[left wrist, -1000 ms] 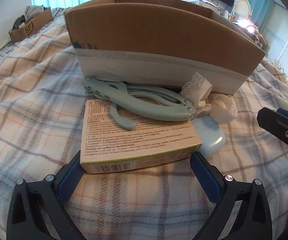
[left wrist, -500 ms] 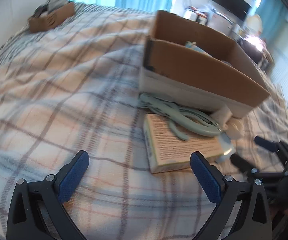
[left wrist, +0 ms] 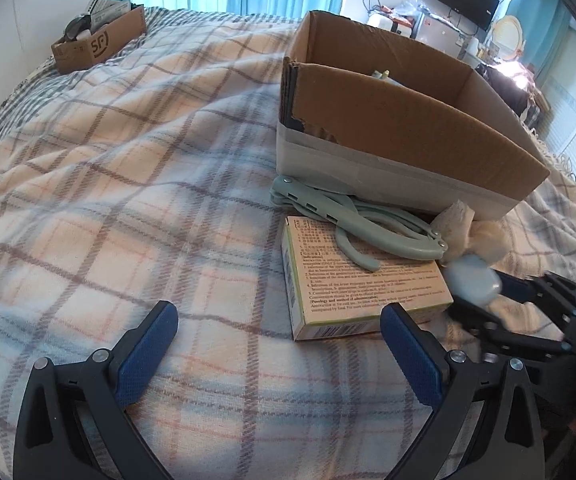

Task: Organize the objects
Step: 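Grasp the white lace cloth with the left tool while the right tool holds the earbud case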

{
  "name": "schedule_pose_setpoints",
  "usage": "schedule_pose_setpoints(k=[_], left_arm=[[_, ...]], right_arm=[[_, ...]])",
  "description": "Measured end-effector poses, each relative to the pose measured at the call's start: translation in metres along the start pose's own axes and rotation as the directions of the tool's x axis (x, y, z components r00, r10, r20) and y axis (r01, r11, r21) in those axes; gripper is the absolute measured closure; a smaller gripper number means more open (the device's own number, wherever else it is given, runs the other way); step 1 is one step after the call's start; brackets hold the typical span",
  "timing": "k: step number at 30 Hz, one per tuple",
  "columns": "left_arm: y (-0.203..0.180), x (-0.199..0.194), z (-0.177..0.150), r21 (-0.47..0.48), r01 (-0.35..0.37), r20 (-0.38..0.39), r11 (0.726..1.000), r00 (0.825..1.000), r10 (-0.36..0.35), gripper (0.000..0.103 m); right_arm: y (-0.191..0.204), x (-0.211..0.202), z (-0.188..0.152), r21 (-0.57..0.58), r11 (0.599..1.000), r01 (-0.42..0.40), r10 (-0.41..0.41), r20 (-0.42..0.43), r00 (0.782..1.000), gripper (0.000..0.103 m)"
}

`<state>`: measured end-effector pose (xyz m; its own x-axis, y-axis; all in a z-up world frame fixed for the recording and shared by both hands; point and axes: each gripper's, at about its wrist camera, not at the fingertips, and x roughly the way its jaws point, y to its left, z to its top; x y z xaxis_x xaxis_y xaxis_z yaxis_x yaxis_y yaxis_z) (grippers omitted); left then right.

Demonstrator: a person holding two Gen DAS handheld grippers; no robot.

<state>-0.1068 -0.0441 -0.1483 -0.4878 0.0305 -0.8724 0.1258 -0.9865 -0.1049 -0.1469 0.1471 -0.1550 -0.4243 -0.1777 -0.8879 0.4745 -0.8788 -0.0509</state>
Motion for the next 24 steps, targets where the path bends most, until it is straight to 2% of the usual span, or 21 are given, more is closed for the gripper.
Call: schedule_pose_setpoints(k=[5,13,18,21,24], left_arm=[[-0.008,-0.002,0.006,-0.004,0.029,0.005,1.0,1.0,-0.029,0.0],[-0.046,0.001,0.017,0.042,0.016,0.041,0.999,0.999,-0.017,0.0],[-0.078,-0.003,0.019,0.114,0.068,0.066,0.991,0.995,-0.076,0.0],[-0.1,-0.001,0.02,0.156,0.089,0.071,0.984,0.992,-0.101,0.0],[-0.121,0.003,0.019,0.195,0.126,0.073,0.973,0.987,-0.142,0.002]], right_arm=[[-0.014,-0.036,-0.005,0.055,0.998,0.04,-0.045,0.085,0.995,0.053],[-0.031,-0.059,-0.008,0.122,0.992,0.038,-0.054,0.133,0.99,0.053],[-0.051,-0.078,-0.013,0.19,0.98,0.059,-0.091,0.166,0.982,0.053],[-0.065,-0.092,-0.016,0.222,0.97,0.099,-0.143,0.189,0.972,0.053],[-0.084,-0.103,-0.021,0.261,0.961,0.088,-0.143,0.199,0.97,0.053]])
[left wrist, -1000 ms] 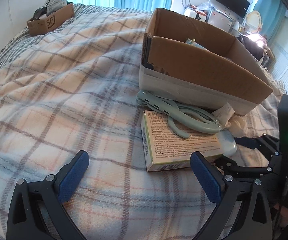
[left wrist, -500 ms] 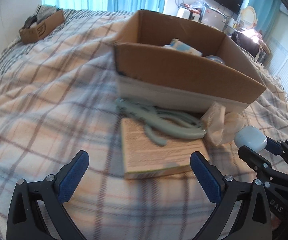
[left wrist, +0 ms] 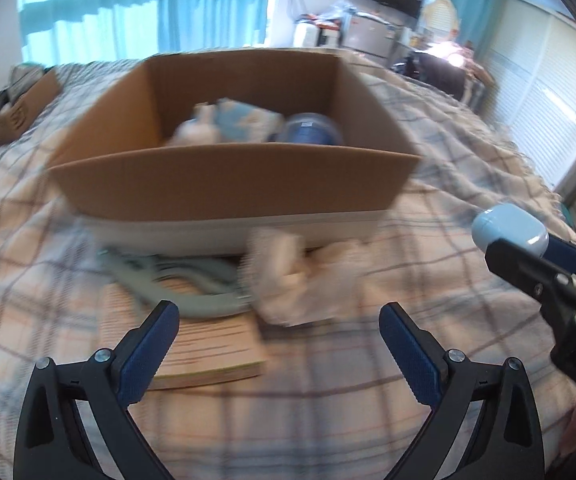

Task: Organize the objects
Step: 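Grasp the white lace cloth with the left tool while the right tool holds the earbud case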

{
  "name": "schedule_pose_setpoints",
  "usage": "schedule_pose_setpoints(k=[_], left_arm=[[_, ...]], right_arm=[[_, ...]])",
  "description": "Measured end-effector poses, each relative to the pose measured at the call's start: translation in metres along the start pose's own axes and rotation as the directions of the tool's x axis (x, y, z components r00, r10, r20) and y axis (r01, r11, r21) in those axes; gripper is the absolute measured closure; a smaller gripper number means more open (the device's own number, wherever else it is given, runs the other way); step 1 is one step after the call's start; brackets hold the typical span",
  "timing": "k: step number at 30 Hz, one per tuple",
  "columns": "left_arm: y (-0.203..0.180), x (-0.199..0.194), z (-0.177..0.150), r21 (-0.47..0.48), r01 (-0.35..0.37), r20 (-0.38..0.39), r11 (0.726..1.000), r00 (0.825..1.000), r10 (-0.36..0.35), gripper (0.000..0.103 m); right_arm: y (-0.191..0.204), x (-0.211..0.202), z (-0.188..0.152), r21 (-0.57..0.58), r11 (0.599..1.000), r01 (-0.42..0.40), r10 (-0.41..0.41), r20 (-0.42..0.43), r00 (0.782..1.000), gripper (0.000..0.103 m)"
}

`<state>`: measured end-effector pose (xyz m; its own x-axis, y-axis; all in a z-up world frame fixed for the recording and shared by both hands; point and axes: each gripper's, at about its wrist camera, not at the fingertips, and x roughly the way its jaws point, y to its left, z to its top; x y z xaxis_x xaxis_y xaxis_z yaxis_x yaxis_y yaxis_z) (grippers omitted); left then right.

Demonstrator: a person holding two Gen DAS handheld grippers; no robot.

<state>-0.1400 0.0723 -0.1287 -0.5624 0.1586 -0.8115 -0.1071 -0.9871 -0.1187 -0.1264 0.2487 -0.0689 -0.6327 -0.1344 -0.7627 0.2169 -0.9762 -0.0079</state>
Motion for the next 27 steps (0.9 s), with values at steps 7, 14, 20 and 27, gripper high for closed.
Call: schedule_pose_setpoints(k=[7,14,20,27], left_arm=[[-0.036,0.035,0.007,0.092,0.039,-0.034,0.995,0.999,-0.036,0.03],[-0.028,0.046,0.003,0.079,0.058,-0.091,0.995,0.995,-0.051,0.091],[-0.025,0.01,0.0,0.069,0.084,-0.046,0.994,0.996,-0.081,0.095],[-0.018,-0.045,0.007,0.053,0.11,0.037,0.993,0.993,-0.112,0.097]], right_arm=[[-0.034,-0.011,-0.004,0.092,0.995,-0.033,0.033,0.008,0.999,0.053],[-0.029,-0.009,-0.009,0.074,0.996,-0.051,0.052,-0.005,0.999,0.053],[-0.02,-0.024,-0.015,0.043,0.999,-0.032,0.031,0.017,0.999,0.053],[-0.01,-0.057,-0.021,0.031,1.0,-0.004,0.003,0.041,0.999,0.053]])
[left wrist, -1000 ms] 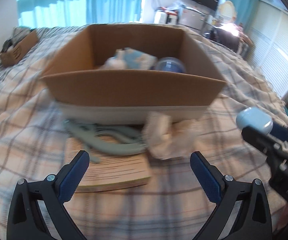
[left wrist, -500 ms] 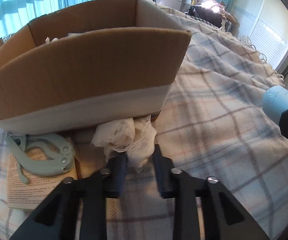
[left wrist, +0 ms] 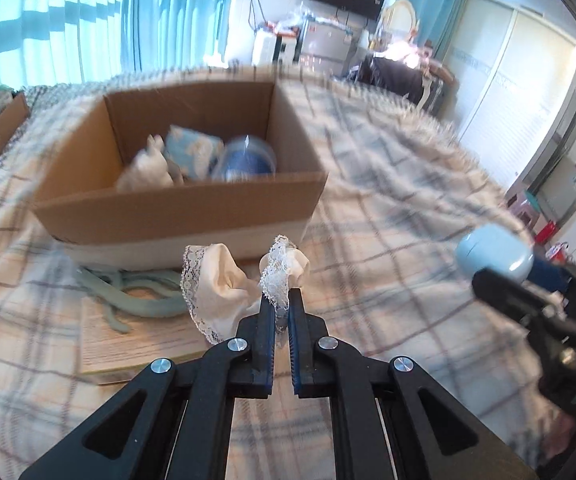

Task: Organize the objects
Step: 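Grasp the white lace cloth with the left tool while the right tool holds the earbud case, then release the lace cloth and earbud case into the box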

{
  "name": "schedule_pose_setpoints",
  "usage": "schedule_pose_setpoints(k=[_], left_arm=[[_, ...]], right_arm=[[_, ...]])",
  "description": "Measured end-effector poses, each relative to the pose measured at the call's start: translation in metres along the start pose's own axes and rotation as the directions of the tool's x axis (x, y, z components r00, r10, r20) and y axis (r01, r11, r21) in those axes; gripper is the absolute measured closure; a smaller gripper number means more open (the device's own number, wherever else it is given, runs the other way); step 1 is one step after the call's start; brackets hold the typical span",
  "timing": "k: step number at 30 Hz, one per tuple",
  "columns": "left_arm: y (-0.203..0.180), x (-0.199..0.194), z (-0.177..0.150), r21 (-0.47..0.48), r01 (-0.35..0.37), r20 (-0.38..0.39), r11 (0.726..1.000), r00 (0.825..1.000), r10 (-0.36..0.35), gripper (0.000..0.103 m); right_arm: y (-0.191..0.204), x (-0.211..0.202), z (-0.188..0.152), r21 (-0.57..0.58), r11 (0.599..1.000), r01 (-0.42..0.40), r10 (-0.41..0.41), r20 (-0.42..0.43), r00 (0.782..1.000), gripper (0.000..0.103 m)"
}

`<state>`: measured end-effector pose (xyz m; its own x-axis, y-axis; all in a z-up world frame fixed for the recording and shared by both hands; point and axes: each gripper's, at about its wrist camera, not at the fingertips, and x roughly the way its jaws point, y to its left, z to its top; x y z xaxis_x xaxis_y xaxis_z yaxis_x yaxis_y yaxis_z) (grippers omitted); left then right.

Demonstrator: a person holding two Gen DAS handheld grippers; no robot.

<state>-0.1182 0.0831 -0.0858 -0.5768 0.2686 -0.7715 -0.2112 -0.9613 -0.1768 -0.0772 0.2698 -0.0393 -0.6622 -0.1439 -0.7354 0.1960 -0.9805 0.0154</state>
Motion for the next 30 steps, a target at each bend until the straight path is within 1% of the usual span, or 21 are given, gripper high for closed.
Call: schedule_pose_setpoints(k=[3,6,11,13,15,18,20,22,24,27,30], left_arm=[[0.002,-0.028,0.012,0.017,-0.011,0.046,1.0,0.999,0.01,0.097],[0.007,-0.051,0.027,0.027,-0.019,0.095,0.999,0.995,0.017,0.097],[0.025,-0.088,0.061,0.012,-0.015,0.181,1.0,0.983,0.013,0.097],[0.035,-0.097,0.078,0.006,-0.031,0.209,0.999,0.977,0.029,0.097],[0.046,-0.099,0.092,-0.004,-0.04,0.217,0.999,0.975,0.04,0.097],[0.062,-0.091,0.109,-0.01,-0.082,0.219,0.997,0.972,0.082,0.097],[0.072,-0.079,0.115,-0.014,-0.1,0.207,0.995,0.973,0.101,0.097],[0.082,-0.061,0.117,-0.021,-0.106,0.183,0.994,0.977,0.108,0.097],[0.091,-0.04,0.115,-0.026,-0.113,0.152,0.993,0.982,0.115,0.097],[0.101,-0.007,0.107,-0.023,-0.1,0.092,0.995,0.991,0.102,0.097],[0.107,0.019,0.1,-0.011,-0.107,0.048,0.994,0.993,0.108,0.097]], right_arm=[[0.013,-0.016,0.005,-0.031,1.0,-0.001,0.001,0.025,1.0,0.053],[0.028,-0.032,0.019,-0.074,0.997,0.001,0.005,0.07,0.998,0.053],[0.052,-0.051,0.055,-0.128,0.991,-0.036,0.055,0.151,0.987,0.053],[0.063,-0.052,0.073,-0.151,0.987,-0.055,0.081,0.176,0.981,0.053],[0.075,-0.051,0.09,-0.171,0.983,-0.069,0.102,0.198,0.975,0.053],[0.087,-0.035,0.114,-0.186,0.977,-0.102,0.14,0.204,0.969,0.053],[0.096,-0.01,0.127,-0.197,0.975,-0.105,0.142,0.183,0.973,0.053],[0.102,0.017,0.132,-0.209,0.973,-0.101,0.132,0.143,0.981,0.053],[0.106,0.051,0.132,-0.21,0.972,-0.106,0.127,0.086,0.988,0.053],[0.103,0.091,0.127,-0.169,0.979,-0.115,0.12,0.023,0.992,0.053],[0.101,0.118,0.119,-0.159,0.979,-0.129,0.13,-0.005,0.991,0.053]])
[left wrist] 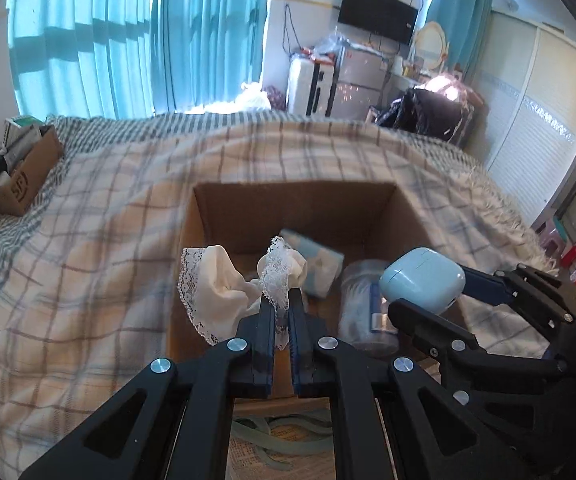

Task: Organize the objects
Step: 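Release the lace cloth and earbud case into the box, then move both tools toward the mint-green clip and cream medicine box beside the box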

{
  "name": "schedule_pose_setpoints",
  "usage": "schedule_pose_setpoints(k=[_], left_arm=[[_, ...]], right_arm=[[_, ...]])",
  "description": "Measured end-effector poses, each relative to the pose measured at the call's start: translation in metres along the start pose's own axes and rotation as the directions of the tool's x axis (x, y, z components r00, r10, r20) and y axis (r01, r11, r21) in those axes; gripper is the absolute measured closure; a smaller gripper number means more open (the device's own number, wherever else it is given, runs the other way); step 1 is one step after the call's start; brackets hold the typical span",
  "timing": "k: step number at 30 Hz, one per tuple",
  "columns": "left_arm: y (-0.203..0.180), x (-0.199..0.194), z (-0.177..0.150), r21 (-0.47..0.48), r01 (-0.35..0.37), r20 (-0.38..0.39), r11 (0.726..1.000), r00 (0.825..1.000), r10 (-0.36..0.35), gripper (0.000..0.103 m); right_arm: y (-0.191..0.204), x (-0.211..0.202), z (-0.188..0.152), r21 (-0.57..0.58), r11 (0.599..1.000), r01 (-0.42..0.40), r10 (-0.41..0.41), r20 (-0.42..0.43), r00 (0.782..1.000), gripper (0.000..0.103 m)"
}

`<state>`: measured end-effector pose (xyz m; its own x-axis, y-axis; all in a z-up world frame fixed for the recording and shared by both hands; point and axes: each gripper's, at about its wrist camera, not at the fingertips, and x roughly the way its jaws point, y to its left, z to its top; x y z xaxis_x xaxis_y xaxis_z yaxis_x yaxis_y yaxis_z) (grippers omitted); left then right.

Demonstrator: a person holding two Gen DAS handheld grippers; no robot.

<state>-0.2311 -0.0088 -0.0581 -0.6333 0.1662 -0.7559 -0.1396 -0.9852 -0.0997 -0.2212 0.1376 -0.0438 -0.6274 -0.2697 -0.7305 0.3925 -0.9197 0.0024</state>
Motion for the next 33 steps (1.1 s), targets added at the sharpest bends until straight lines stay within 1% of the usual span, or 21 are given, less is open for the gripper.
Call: schedule_pose_setpoints(k=[3,6,8,9,10,11,12,13,15,16,18,20,21,24,27,30,33], left_arm=[[0.002,0.014,-0.005,0.004,-0.015,-0.009,1.0,1.0,0.015,0.097],[0.003,0.02,-0.006,-0.009,0.013,-0.014,1.0,1.0,-0.013,0.095],[0.003,0.019,-0.006,-0.011,0.005,-0.019,1.0,1.0,-0.006,0.094],[0.003,0.017,-0.006,-0.012,0.003,-0.022,1.0,1.0,-0.003,0.09],[0.004,0.015,-0.006,-0.011,0.007,-0.022,1.0,1.0,-0.007,0.083],[0.003,0.01,-0.005,-0.01,0.006,-0.019,1.0,1.0,-0.006,0.078],[0.002,0.001,-0.006,-0.008,-0.005,-0.008,1.0,1.0,0.005,0.061],[0.002,-0.004,-0.005,-0.008,-0.013,0.001,1.0,1.0,0.013,0.038],[0.003,-0.022,-0.005,-0.018,-0.041,0.043,0.999,0.998,0.041,0.021],[0.004,-0.032,-0.005,-0.025,-0.049,0.06,0.998,0.997,0.051,0.02],[0.006,-0.047,-0.004,-0.039,-0.057,0.067,0.998,0.996,0.059,0.019],[0.007,-0.061,-0.003,-0.056,-0.056,0.078,0.997,0.995,0.06,0.009],[0.008,-0.072,-0.005,-0.067,-0.059,0.096,0.996,0.993,0.065,0.003],[0.007,-0.1,-0.011,-0.064,-0.067,0.161,0.996,0.984,0.076,0.001],[0.006,-0.122,-0.022,-0.054,-0.11,0.197,0.992,0.973,0.119,0.0],[0.011,-0.128,-0.039,-0.066,-0.124,0.198,0.99,0.971,0.134,0.0],[0.02,-0.117,-0.062,-0.089,-0.133,0.16,0.987,0.976,0.146,0.0]], right_arm=[[0.0,0.014,-0.006,-0.023,1.0,0.016,-0.016,-0.002,1.0,0.053],[-0.005,0.016,-0.007,0.001,1.0,-0.016,0.016,0.008,1.0,0.053],[-0.006,0.011,-0.007,-0.004,1.0,-0.006,0.006,0.025,1.0,0.052],[-0.005,0.008,-0.006,-0.01,1.0,0.007,-0.006,0.037,0.999,0.044],[-0.006,0.001,-0.006,-0.011,1.0,0.02,-0.02,0.053,0.998,0.031],[-0.007,-0.006,-0.006,-0.006,1.0,0.03,-0.03,0.068,0.997,0.028],[-0.006,-0.013,-0.005,-0.001,0.999,0.039,-0.039,0.082,0.996,0.026],[-0.007,-0.024,-0.006,0.004,0.999,0.047,-0.047,0.099,0.994,0.026],[-0.009,-0.04,-0.005,0.009,0.998,0.057,-0.058,0.114,0.992,0.024],[-0.009,-0.049,-0.005,0.012,0.998,0.068,-0.069,0.121,0.99,0.024],[-0.009,-0.067,-0.006,0.01,0.996,0.09,-0.09,0.133,0.987,0.023],[-0.007,-0.088,-0.008,0.007,0.994,0.111,-0.111,0.148,0.983,0.023],[-0.006,-0.097,-0.009,0.005,0.993,0.119,-0.119,0.156,0.981,0.022],[-0.003,-0.122,-0.013,0.002,0.991,0.133,-0.131,0.176,0.976,0.019],[0.001,-0.138,-0.025,-0.003,0.99,0.143,-0.14,0.182,0.973,0.016],[0.003,-0.139,-0.04,0.007,0.991,0.133,-0.132,0.162,0.978,0.016],[0.004,-0.121,-0.061,0.035,0.994,0.107,-0.11,0.108,0.988,0.016]])
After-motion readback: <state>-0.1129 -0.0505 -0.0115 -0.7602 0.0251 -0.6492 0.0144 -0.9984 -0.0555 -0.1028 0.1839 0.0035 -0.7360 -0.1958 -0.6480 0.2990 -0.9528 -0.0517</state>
